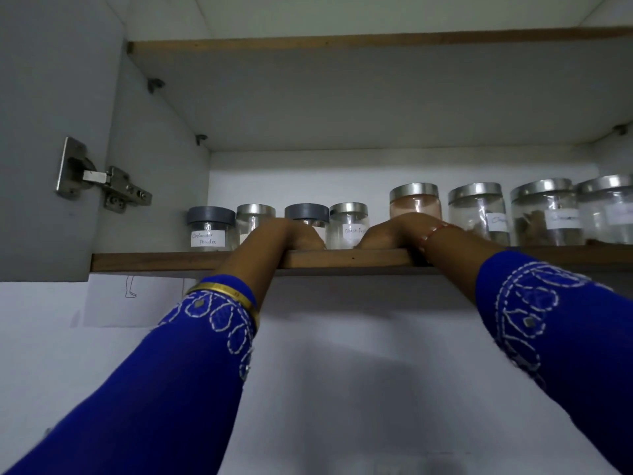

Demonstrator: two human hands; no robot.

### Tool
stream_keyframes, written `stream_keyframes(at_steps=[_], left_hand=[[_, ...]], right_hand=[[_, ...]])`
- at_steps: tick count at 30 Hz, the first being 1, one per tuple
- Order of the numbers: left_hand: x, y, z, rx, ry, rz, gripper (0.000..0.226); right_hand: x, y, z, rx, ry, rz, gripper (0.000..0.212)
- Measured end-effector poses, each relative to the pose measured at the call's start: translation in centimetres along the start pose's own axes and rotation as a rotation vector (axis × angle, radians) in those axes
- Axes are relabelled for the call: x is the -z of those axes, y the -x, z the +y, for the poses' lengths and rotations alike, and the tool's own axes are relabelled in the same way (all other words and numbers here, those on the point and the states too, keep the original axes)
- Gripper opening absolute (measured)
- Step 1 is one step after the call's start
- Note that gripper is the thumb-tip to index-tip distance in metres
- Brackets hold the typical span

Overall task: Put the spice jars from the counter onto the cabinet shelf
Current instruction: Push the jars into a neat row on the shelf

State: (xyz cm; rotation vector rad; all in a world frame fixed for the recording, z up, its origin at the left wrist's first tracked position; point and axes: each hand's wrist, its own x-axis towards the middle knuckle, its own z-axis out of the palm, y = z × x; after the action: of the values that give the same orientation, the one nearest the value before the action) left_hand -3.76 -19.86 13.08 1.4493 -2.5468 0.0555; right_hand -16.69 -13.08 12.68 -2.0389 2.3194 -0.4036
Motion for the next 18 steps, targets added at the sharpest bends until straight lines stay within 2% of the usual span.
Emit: stream_keyframes(at_steps=[2, 5, 7, 9, 13, 15, 18], left_hand=[[-0.2, 0.5, 0.4, -0.01, 0.09, 0.041, 0.035], [-0.3, 0.8, 0.6, 0.01, 0.183, 0.103, 0.03], [-0.4, 0.6, 0.4, 0.025, 0.161, 0.139, 0.022], [-0.6, 0.9, 0.5, 0.042, 0.139, 0.197, 0.011], [-1.6, 3.0, 1.6, -0.004, 0.235, 0.37, 0.031], [-3.0, 4.3, 2.2, 0.002, 0.151, 0.53, 0.046], [-5.4, 6.6, 3.5, -0.009, 0.053, 0.816, 0.049]], right_hand=[[0.1, 1.4, 0.5, 0.023, -0.093, 0.005, 0.036], [0.4, 3.8, 1.1, -0.005, -0.246, -0.001, 0.024], [0.3, 4.8, 1.5, 0.001, -0.282, 0.034, 0.022], [0.3, 5.5, 2.0, 0.024, -0.216, 0.08, 0.034], [-1.1, 6.8, 3.2, 0.111, 0.006, 0.311, 0.047], [-2.3, 7.7, 4.2, 0.149, 0.109, 0.471, 0.049], [-3.4, 8.6, 6.2, 0.218, 0.193, 0.637, 0.039]])
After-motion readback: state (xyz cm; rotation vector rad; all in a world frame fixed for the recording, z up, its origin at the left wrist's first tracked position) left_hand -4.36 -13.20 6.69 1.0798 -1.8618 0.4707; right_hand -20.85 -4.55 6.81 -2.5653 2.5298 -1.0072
